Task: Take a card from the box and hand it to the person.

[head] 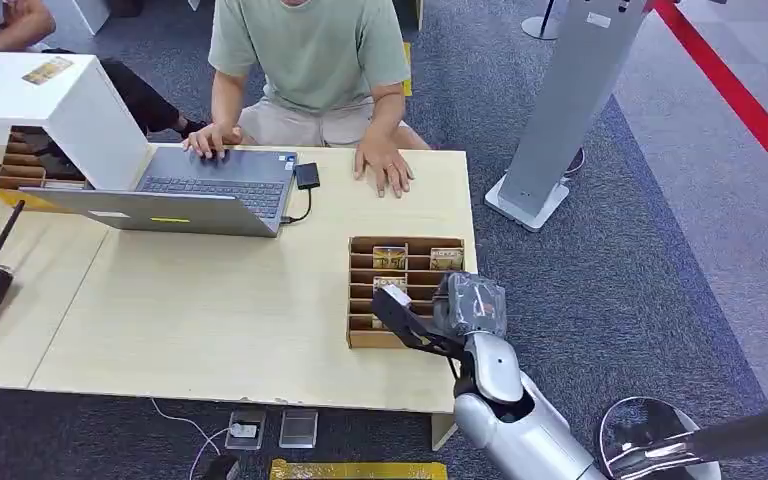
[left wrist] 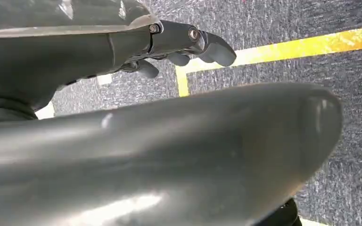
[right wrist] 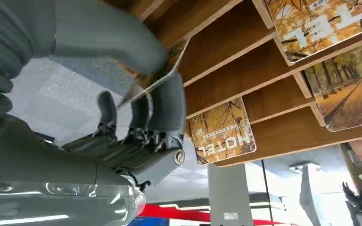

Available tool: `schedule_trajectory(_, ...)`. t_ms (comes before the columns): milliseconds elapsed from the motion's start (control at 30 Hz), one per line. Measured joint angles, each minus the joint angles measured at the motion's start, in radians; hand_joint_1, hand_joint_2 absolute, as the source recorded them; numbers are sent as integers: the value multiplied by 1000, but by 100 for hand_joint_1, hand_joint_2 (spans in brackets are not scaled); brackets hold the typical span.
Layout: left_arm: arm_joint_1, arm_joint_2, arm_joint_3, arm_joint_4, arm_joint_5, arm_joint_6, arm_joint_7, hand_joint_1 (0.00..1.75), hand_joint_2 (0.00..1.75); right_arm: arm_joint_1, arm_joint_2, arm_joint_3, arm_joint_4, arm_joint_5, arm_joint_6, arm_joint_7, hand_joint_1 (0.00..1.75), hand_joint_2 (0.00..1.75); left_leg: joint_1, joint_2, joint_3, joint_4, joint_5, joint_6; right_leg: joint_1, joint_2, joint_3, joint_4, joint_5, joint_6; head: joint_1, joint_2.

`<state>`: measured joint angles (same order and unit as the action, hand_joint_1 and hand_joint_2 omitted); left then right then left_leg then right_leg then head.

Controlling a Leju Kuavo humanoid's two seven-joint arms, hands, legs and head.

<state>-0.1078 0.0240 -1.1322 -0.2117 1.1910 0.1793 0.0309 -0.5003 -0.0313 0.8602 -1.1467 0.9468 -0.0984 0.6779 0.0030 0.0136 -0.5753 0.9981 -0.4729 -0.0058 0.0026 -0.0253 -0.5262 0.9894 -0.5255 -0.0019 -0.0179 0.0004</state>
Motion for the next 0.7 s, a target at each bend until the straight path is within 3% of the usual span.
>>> schedule_trajectory(133,0,0,0,0,0,8,-2,0,0,1,0,-7,-2,3,0,-1,145,175,0,0,0,0,0,0,0,0,0,0,0,0,0,0)
schedule_trajectory(167,0,0,0,0,0,10,-2,0,0,1,0,-10,-3,4,0,-1,161,175,0,0,0,0,0,0,0,0,0,0,0,0,0,0)
schedule_trajectory(700,0,0,0,0,-8,30,-1,0,0,12,0,-16,-3,16,-37,-34,161,175,0,0,0,0,0,0,0,0,0,0,0,0,0,0)
